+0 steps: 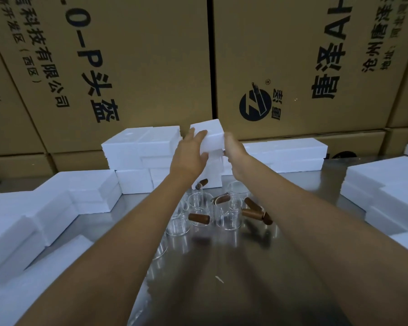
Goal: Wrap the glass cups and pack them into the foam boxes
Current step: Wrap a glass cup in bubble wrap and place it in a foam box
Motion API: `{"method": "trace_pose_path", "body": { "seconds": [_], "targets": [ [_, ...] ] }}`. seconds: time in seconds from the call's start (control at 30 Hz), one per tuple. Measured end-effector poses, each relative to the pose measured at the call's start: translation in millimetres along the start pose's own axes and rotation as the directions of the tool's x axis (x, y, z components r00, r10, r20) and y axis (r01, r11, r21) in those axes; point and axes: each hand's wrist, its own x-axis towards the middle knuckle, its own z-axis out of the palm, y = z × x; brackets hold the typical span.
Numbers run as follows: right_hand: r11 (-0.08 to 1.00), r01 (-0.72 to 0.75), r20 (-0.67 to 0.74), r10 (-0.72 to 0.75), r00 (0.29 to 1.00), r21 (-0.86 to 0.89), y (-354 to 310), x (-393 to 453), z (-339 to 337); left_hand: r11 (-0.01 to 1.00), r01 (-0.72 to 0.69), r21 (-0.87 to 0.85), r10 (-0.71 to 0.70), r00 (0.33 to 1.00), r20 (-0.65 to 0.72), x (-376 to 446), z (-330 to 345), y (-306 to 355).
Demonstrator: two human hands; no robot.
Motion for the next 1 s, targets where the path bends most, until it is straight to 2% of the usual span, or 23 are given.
{"method": "trace_pose_path", "body": {
  "seconds": [0.17, 0.43, 0.57, 0.63, 0.73, 0.77, 0.83, 0.93, 1.0],
  "targets": [
    [1.000, 0.020, 0.026, -0.021, 0.999, 0.021, -15.7, -25.5, -6.3, 0.977, 0.082, -0.197, -0.090, 0.995, -0.034, -11.4, -14.1, 18.3],
    [0.991, 0.065, 0.114, -0.079, 0.990, 0.118, -32.5, -102.6, -30.8, 0.969, -0.004, -0.248, -0.036, 0.987, -0.155, -70.1, -68.6, 66.6],
    [0.958, 0.026, 0.138, -0.069, 0.988, 0.286, -22.6, -161.8, -53.0, 0.918, -0.049, -0.394, -0.014, 0.988, -0.155, -135.2, -89.9, 97.3],
    [0.933, 0.001, 0.114, -0.045, 0.992, 0.360, -12.6, -191.3, -68.3, 0.841, -0.036, -0.540, -0.077, 0.980, -0.185, -168.9, -101.5, 104.5],
    [0.942, -0.077, 0.144, 0.031, 0.989, 0.326, 10.8, -232.8, -100.2, 0.694, 0.063, -0.718, -0.323, 0.917, -0.232, -215.9, -117.5, 95.3],
    [0.955, -0.098, 0.187, 0.046, 0.981, 0.280, 20.9, -246.1, -111.2, 0.646, 0.118, -0.754, -0.398, 0.895, -0.201, -231.5, -121.2, 87.6],
    [0.975, -0.124, 0.272, 0.071, 0.960, 0.182, 44.5, -270.4, -131.1, 0.535, 0.255, -0.806, -0.482, 0.875, -0.043, -262.9, -123.5, 73.9],
    [0.984, -0.172, 0.363, 0.145, 0.920, 0.044, 77.8, -299.9, -147.5, 0.343, 0.437, -0.832, -0.487, 0.840, 0.240, -301.1, -117.1, 74.3],
    [0.981, -0.188, 0.338, 0.194, 0.921, -0.051, 95.0, -313.6, -148.1, 0.357, 0.492, -0.794, -0.439, 0.838, 0.323, -321.3, -110.9, 81.2]
  ]
}}
